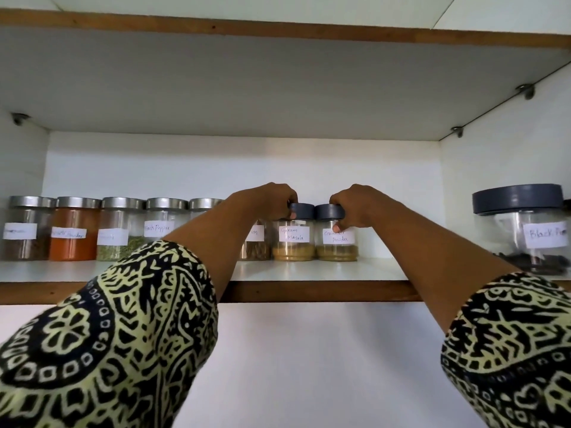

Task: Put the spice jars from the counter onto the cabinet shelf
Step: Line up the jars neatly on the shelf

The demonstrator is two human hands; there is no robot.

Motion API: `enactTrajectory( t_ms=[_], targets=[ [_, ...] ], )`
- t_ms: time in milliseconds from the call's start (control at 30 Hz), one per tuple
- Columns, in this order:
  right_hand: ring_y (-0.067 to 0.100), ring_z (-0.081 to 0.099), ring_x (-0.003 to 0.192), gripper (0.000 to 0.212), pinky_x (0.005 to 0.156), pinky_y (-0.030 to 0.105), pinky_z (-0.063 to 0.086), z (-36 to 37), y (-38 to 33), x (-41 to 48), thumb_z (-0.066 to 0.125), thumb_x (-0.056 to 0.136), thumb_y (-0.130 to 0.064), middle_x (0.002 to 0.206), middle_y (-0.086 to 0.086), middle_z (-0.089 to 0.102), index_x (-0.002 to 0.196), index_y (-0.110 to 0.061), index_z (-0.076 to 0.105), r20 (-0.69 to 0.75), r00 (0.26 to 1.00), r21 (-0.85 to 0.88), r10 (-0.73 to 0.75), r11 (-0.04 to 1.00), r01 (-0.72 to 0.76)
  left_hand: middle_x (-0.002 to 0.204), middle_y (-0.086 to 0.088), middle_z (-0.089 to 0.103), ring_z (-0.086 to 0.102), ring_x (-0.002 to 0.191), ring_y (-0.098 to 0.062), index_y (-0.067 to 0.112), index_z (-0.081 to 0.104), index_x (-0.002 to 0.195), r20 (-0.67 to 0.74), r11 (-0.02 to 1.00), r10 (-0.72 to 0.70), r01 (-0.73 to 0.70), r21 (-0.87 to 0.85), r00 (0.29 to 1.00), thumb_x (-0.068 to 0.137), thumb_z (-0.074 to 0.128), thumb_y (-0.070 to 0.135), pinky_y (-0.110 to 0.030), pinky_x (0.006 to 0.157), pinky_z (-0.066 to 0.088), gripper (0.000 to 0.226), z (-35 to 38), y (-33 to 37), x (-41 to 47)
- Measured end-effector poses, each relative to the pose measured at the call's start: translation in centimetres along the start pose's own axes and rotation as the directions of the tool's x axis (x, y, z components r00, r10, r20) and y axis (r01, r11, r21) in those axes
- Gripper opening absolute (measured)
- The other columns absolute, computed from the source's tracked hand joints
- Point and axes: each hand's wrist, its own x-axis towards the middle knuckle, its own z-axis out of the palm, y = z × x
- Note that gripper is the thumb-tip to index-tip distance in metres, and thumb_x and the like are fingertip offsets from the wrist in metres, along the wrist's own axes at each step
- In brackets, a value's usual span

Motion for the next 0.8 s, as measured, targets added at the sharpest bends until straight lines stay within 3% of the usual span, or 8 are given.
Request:
enactTrajectory(
  t_ms=[200,467,567,633,733,800],
  targets=[
    [0.029,0.058,0.102,0.044,0.082,0.034,0.044,0.3,0.0,-0.1,0.071,0.079,-0.034,0.111,0.011,0.063,0.113,-0.01,0.057,-0.022,1.0,-0.008,-0.009,1.0,0.008,0.114,-0.009,0.062,0.049,0.089,-0.016,0.007,0.058,0.115,-0.01,1.0,0.004,-0.004,-0.005,1.0,0.095,0.052,0.021,-0.027,0.079,0.039,0.025,0.3,-0.2,0.1],
    [0.028,0.057,0.104,0.045,0.079,0.032,0.041,0.6,0.2,0.1,0.071,0.08,-0.033,0.112,0.011,0.063,0.115,-0.009,0.056,-0.029,1.0,0.005,-0.007,1.0,0.007,0.114,-0.007,0.06,0.048,0.09,-0.017,0.008,0.056,0.116,-0.031,1.0,0.016,-0.016,-0.007,0.999,0.094,0.053,0.022,-0.026,0.076,0.033,0.026,0.7,-0.5,0.0],
    [0.028,0.057,0.105,0.049,0.083,0.034,0.044,0.8,0.4,0.1,0.072,0.079,-0.033,0.115,0.012,0.063,0.119,-0.009,0.055,-0.037,0.999,0.036,0.003,0.999,-0.002,0.134,-0.006,0.054,0.05,0.117,-0.024,0.016,0.044,0.137,-0.02,1.0,-0.004,0.004,-0.031,1.0,0.092,0.055,0.035,-0.032,0.095,0.038,0.05,0.9,-0.8,-0.1],
    [0.03,0.055,0.109,0.06,0.088,0.037,0.044,0.6,0.5,-0.4,0.073,0.078,-0.034,0.121,0.013,0.059,0.128,-0.011,0.048,-0.025,0.999,0.084,0.02,0.996,-0.018,0.142,-0.005,0.048,0.042,0.13,-0.026,0.021,0.03,0.145,-0.029,0.998,-0.022,0.024,0.05,0.999,0.092,0.052,0.047,-0.038,0.109,0.027,0.063,0.8,-0.3,-0.6],
    [0.031,0.047,0.123,0.083,0.098,0.039,0.042,-0.6,0.4,-2.2,0.074,0.076,-0.038,0.135,0.015,0.05,0.143,-0.014,0.031,-0.017,0.999,0.121,0.032,0.992,-0.03,0.145,-0.005,0.045,0.038,0.135,-0.024,0.022,0.026,0.147,-0.088,0.969,0.024,-0.002,0.247,0.996,0.093,0.044,0.052,-0.042,0.117,0.011,0.064,0.2,1.7,-1.5],
    [0.031,0.043,0.127,0.085,0.101,0.039,0.04,-1.8,0.5,-4.3,0.073,0.078,-0.038,0.14,0.015,0.047,0.145,-0.015,0.027,-0.054,0.998,0.144,0.037,0.989,-0.029,0.144,-0.004,0.047,0.041,0.134,-0.023,0.023,0.032,0.144,-0.123,0.961,0.058,-0.023,0.274,0.991,0.094,0.043,0.05,-0.044,0.117,0.011,0.058,-0.5,4.2,-3.1]
  ],
)
